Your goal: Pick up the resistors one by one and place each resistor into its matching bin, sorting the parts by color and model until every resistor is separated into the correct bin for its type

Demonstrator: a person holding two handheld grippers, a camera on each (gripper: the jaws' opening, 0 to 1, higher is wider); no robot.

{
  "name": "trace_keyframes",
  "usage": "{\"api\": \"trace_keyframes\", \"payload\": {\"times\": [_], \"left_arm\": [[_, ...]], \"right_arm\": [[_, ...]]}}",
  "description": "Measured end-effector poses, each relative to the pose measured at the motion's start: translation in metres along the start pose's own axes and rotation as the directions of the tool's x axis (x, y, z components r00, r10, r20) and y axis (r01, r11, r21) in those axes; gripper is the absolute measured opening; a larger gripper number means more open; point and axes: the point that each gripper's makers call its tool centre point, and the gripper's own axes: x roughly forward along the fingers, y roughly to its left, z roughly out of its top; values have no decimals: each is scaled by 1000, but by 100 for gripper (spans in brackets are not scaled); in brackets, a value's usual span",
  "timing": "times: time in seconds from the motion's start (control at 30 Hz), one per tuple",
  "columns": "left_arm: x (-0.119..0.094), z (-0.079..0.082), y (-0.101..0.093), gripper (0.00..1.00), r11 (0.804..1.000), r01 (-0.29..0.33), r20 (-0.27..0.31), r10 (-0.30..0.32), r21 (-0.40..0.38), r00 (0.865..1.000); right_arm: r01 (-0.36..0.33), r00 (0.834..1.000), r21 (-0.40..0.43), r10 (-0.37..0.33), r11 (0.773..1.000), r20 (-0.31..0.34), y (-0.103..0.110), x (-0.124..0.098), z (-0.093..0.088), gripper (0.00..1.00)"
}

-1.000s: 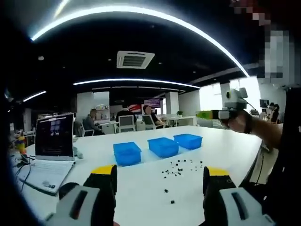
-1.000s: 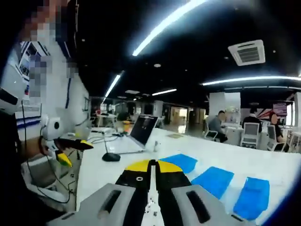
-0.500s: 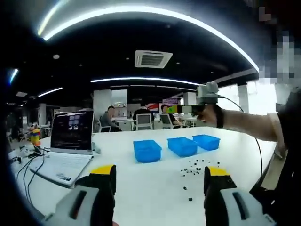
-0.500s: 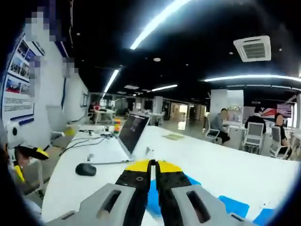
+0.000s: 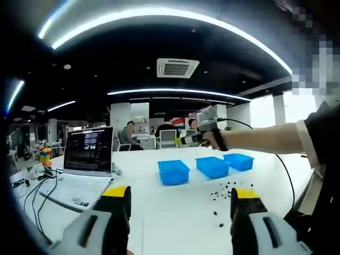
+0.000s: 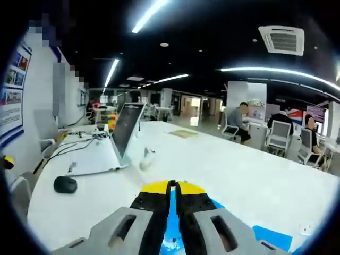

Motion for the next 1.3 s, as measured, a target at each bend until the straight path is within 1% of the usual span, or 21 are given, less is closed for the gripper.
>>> {"api": "trace_keyframes", "payload": {"times": [0.03, 0.07, 0.1, 0.2, 0.3, 0.43, 0.57, 0.67, 0.8, 0.87, 0.93, 1.03, 1.17, 1.23, 1.3], "left_arm": [[0, 0, 0, 77, 1000, 0, 0, 0, 1, 1000], [0, -1, -1, 77, 1000, 2, -3, -2, 0, 1000], [-1, -1, -1, 77, 1000, 3, -5, -3, 0, 1000], [-1, -2, -3, 77, 1000, 9, -8, -9, 0, 1000], [0, -5, -5, 77, 1000, 19, -11, -19, -2, 1000], [4, -8, -6, 77, 999, 36, -12, -37, -7, 999], [8, -11, -9, 77, 998, 62, -17, -62, -5, 998], [11, -13, -13, 77, 996, 87, -14, -87, -12, 996], [13, -15, -18, 77, 993, 115, -12, -115, -13, 993], [14, -17, -22, 77, 990, 139, -14, -140, -6, 990], [15, -18, -28, 77, 986, 169, -21, -169, 7, 985], [15, -18, -34, 77, 980, 200, -30, -199, 16, 979], [14, -17, -41, 77, 972, 232, -31, -231, 23, 972], [13, -17, -46, 77, 967, 254, -31, -253, 25, 967], [12, -18, -53, 77, 958, 284, -33, -283, 31, 959]], "right_arm": [[3, 1000, -12, -3, 1000, 9, 0, 1, 0, 20], [8, 999, -32, -7, 999, 32, 0, 1, 3, 29], [4, 999, -32, -2, 999, 40, 3, 1, 3, 37], [-26, 999, -36, 27, 999, 37, 13, -6, 2, 38], [-62, 997, -28, 64, 998, 48, 23, -20, 4, 38], [-114, 990, -25, 116, 993, 79, 39, -51, 10, 39], [-150, 982, -29, 152, 988, 110, 52, -96, 9, 39], [-166, 977, -21, 168, 986, 134, 60, -140, 4, 40], [-159, 974, -19, 160, 987, 163, 65, -192, -6, 40], [-150, 973, -14, 150, 989, 176, 68, -213, -12, 40], [-146, 973, -18, 147, 989, 176, 73, -238, -22, 40], [-125, 982, -40, 129, 991, 135, 77, -274, -48, 41], [-98, 989, 3, 97, 995, 112, 82, -314, -74, 41], [-77, 991, 24, 74, 997, 108, 83, -330, -83, 41], [-32, 994, 64, 25, 997, 108, 82, -350, -91, 41]]}}
